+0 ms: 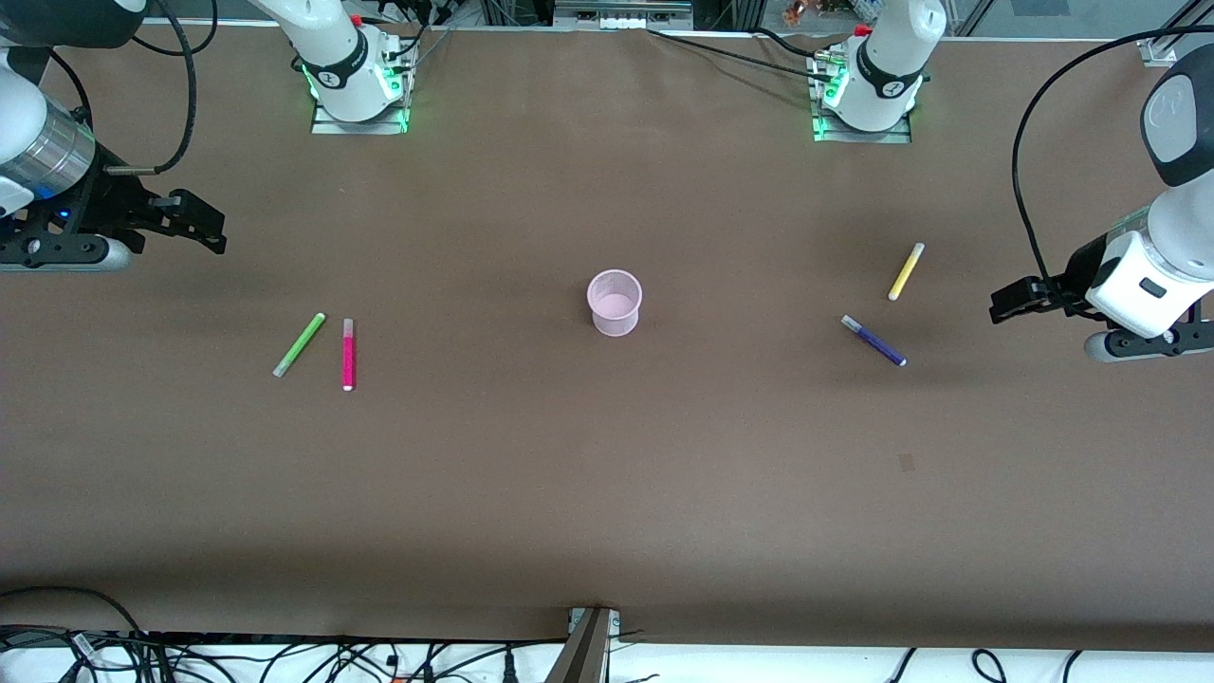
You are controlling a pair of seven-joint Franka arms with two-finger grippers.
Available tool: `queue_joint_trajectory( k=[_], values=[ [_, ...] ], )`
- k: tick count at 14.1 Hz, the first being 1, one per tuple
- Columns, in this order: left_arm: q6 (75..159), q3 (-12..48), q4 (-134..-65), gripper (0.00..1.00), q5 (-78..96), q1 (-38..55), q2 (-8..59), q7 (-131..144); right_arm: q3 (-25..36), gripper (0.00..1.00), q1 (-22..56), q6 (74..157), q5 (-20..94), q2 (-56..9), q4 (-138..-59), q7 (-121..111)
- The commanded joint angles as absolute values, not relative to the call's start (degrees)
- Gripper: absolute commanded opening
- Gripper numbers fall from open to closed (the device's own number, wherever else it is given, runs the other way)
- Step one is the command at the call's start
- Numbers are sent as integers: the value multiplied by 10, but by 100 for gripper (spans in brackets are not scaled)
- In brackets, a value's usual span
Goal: Organize pens into pink holder with both arms
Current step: 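Move the left gripper toward the blue marker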
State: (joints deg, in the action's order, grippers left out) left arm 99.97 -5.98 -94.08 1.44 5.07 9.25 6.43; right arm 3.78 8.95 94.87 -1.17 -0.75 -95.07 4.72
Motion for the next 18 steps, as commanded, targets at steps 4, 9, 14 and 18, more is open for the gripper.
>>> queue_joint_trajectory(
  k=[4,9,14,18],
  values=[
    [996,-62,-918,100,28,50,106,67,33,100,83,945,-5,-9,-940,54],
    [998,-61,-918,100,28,49,106,65,33,100,83,947,2,-9,-940,54],
    [994,-61,-919,100,29,48,105,44,33,100,83,954,6,-10,-940,54],
    [993,-62,-922,100,30,47,105,71,33,100,83,956,6,-9,-940,54]
  ],
)
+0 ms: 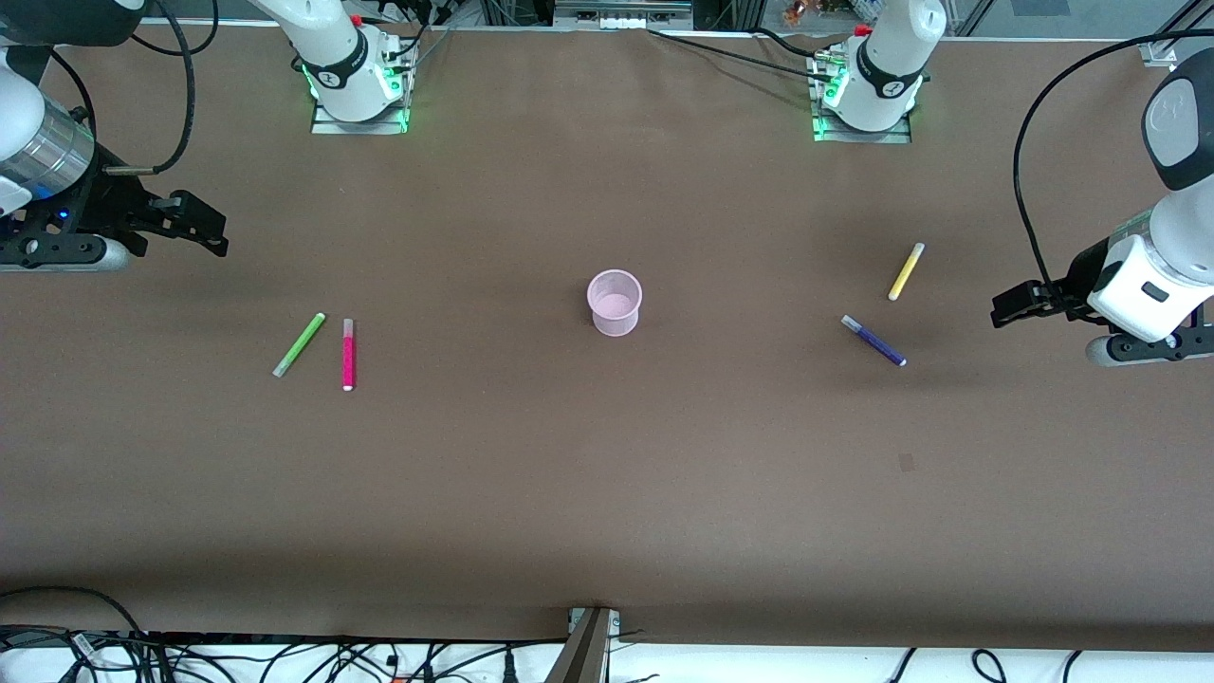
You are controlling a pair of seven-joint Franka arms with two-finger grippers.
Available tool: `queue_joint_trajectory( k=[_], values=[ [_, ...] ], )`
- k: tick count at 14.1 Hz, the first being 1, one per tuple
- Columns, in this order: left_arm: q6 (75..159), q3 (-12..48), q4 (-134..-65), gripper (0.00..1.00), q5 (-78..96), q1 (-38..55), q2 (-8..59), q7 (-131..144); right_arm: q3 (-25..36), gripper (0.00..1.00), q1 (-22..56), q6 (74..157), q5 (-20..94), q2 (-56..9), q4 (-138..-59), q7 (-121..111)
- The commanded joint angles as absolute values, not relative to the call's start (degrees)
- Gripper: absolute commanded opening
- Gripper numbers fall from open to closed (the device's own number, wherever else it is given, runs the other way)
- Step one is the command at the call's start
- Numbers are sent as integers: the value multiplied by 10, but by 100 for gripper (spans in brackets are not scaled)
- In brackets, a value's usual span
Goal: Organize pens into pink holder with both arms
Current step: 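Move the left gripper toward the blue marker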
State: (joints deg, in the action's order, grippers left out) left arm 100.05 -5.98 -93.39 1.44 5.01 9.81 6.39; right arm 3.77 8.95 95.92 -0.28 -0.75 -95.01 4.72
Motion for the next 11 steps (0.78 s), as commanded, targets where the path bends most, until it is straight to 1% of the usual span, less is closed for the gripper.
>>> queue_joint_trajectory(
  k=[1,8,11],
  values=[
    [998,-62,-925,100,31,47,106,90,33,100,83,957,6,-9,-940,54],
    [1000,-62,-940,100,47,40,157,300,30,100,86,962,6,-9,-940,54],
    [1027,-62,-969,100,66,39,160,346,31,100,85,961,8,-9,-940,54]
  ],
)
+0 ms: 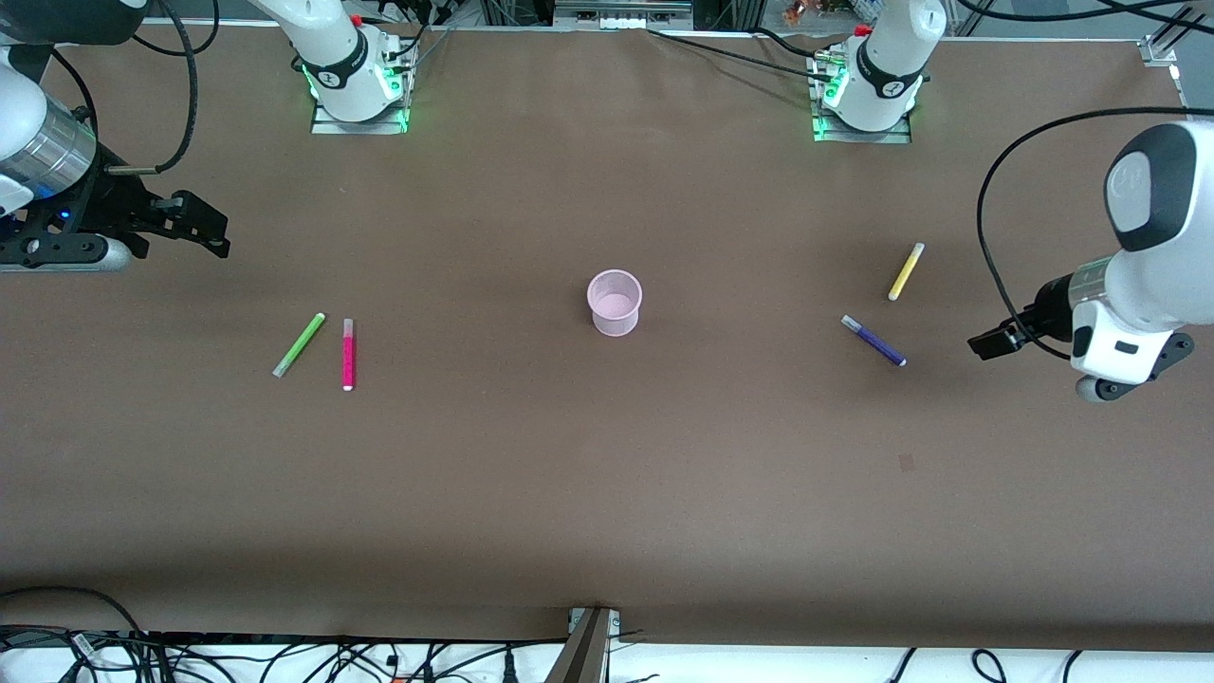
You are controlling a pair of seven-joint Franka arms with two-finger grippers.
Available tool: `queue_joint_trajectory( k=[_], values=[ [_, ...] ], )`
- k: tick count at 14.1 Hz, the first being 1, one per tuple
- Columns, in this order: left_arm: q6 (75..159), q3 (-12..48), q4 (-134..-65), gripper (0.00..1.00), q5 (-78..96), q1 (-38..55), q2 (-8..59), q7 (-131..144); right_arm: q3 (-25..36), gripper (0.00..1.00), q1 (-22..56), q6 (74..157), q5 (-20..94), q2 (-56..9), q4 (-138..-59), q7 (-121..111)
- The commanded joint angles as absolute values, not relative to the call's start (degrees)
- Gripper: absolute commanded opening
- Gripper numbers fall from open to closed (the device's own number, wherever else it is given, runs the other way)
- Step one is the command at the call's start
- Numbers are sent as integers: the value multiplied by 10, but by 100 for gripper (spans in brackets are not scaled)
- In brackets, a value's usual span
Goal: Organize pens into pink holder with both arms
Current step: 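Move the left gripper toward the blue marker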
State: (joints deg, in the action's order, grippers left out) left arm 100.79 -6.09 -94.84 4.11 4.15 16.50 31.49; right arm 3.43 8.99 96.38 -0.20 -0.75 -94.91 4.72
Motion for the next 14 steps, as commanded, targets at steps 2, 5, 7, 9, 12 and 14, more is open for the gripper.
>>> queue_joint_trajectory(
  k=[2,5,7,9,12,14],
  values=[
    [1057,-62,-999,100,71,39,160,389,31,100,85,962,10,-9,-940,54],
    [1123,-62,-1059,100,71,45,160,467,31,100,85,962,10,-8,-940,54],
    [1165,-61,-1093,100,71,47,161,492,31,100,86,962,10,-9,-940,54],
    [1208,-61,-1123,100,70,49,163,515,31,100,85,962,10,-9,-940,54],
    [1232,-58,-1131,100,70,60,186,558,32,100,85,962,11,-9,-940,54],
    [1243,-58,-1133,100,71,65,199,568,32,100,86,962,11,-9,-940,54]
  ],
)
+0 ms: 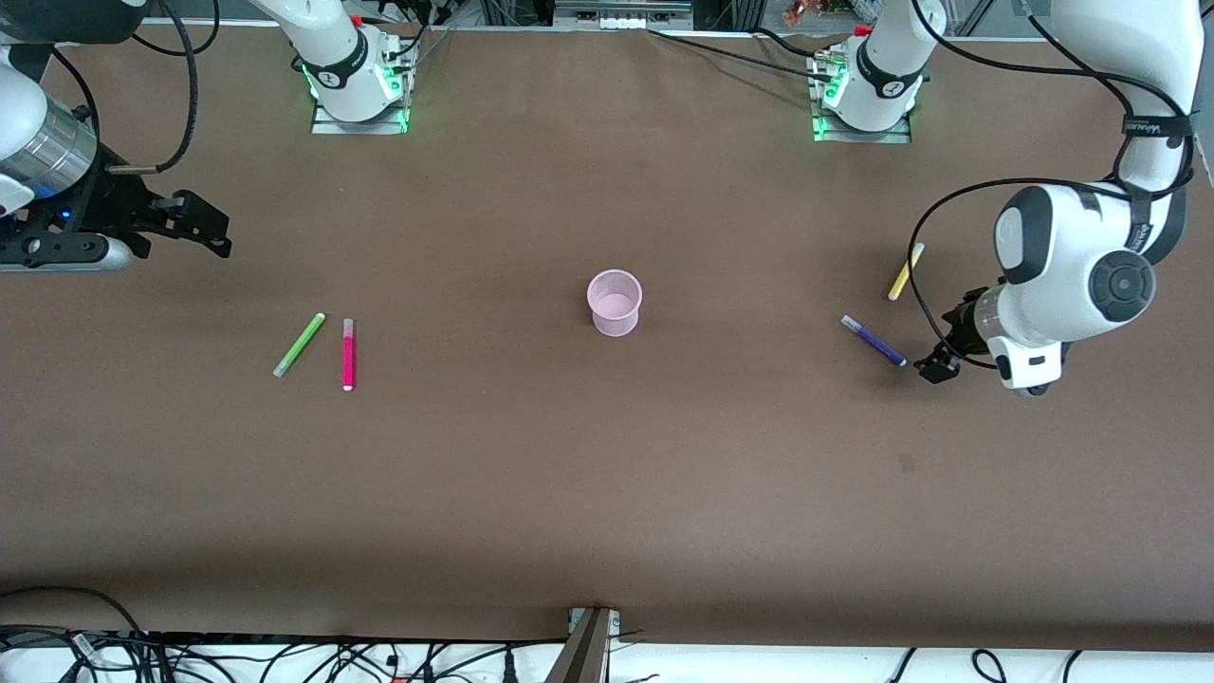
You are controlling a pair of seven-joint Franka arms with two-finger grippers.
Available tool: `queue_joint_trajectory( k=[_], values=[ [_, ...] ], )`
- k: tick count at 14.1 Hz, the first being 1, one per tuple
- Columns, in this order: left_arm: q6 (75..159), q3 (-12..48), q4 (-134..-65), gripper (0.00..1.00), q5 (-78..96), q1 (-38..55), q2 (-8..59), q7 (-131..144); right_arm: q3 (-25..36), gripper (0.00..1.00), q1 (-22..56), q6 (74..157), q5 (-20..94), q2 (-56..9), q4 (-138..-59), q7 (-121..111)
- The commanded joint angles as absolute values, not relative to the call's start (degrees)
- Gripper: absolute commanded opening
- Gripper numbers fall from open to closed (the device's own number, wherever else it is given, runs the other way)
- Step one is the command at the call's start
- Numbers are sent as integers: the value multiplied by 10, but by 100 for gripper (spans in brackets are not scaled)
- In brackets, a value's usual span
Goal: Organize pens into pink holder with both arms
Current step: 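Lower the left gripper and grasp the blue marker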
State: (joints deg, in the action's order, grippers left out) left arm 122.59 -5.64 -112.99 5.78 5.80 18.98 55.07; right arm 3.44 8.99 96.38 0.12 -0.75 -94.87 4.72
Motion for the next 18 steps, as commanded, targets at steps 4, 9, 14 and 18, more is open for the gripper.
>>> queue_joint_trajectory(
  k=[4,9,14,18],
  values=[
    [1307,-55,-1171,100,71,65,216,572,32,100,86,962,11,-9,-940,54],
    [1363,-53,-1189,100,71,66,253,572,32,100,85,962,11,-9,-940,54],
    [1388,-45,-1189,96,71,67,284,571,32,100,86,960,11,-9,-940,54],
    [1388,-44,-1189,64,71,67,289,570,32,100,85,962,11,-9,-940,54]
  ],
)
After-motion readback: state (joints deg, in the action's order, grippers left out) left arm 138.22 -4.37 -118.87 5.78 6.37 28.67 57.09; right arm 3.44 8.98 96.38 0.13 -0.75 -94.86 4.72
